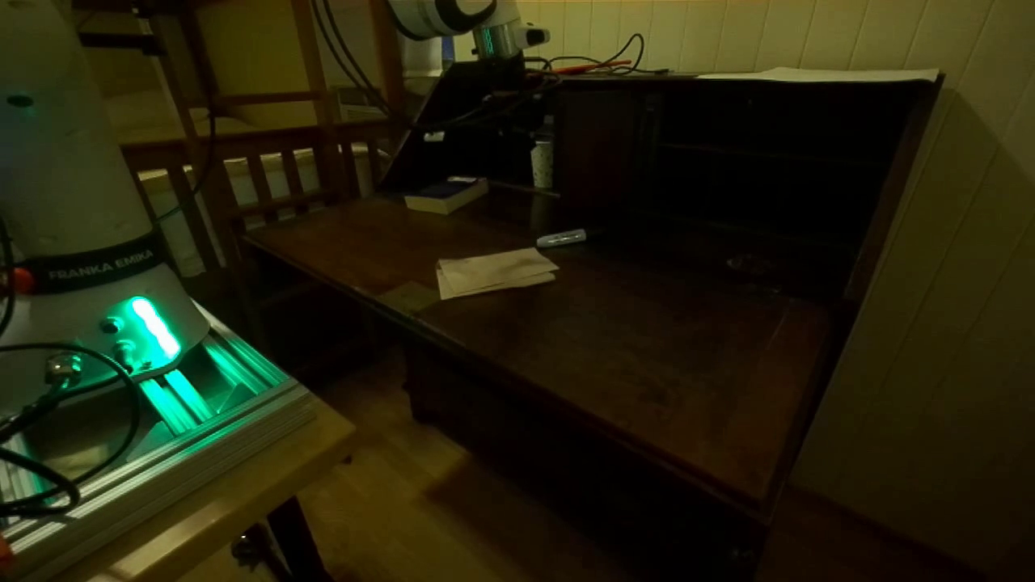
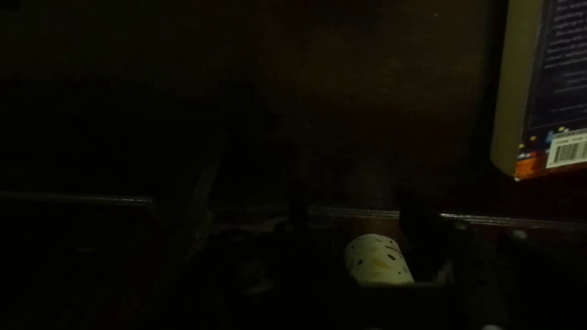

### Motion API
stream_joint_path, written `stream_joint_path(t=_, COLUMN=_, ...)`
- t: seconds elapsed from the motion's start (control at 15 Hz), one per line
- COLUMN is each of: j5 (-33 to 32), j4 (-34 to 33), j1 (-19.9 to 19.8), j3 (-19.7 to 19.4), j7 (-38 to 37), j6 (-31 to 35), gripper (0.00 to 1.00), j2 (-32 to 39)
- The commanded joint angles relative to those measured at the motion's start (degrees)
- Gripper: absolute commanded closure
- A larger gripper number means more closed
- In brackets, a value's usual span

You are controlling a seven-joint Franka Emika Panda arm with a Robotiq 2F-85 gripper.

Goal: Move the cup to the left

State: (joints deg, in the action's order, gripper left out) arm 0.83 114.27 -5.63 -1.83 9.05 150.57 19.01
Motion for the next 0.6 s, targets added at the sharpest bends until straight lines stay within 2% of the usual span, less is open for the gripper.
stream_joint_path(t=0.0, j5=-1.20, j4=4.60, j1=0.39, j3=-1.05, j7=-1.82, j6=-1.35, gripper=0.12, j2=-4.83)
stream_joint_path(t=0.07, j5=-1.32, j4=5.15, j1=0.42, j3=-1.27, j7=-1.98, j6=-1.98, gripper=0.04, j2=-5.56)
stream_joint_path(t=0.13, j5=-0.74, j4=5.94, j1=0.20, j3=-1.19, j7=-1.81, j6=-1.63, gripper=0.01, j2=-6.25)
stream_joint_path(t=0.27, j5=-0.39, j4=7.47, j1=0.14, j3=-1.31, j7=-2.14, j6=-0.95, gripper=0.00, j2=-7.54)
stream_joint_path(t=0.33, j5=-0.09, j4=4.18, j1=-0.06, j3=-0.92, j7=-0.84, j6=-0.81, gripper=0.02, j2=-4.37)
stream_joint_path(t=0.53, j5=-0.07, j4=5.54, j1=-0.03, j3=-1.10, j7=-1.15, j6=-0.81, gripper=0.00, j2=-5.68)
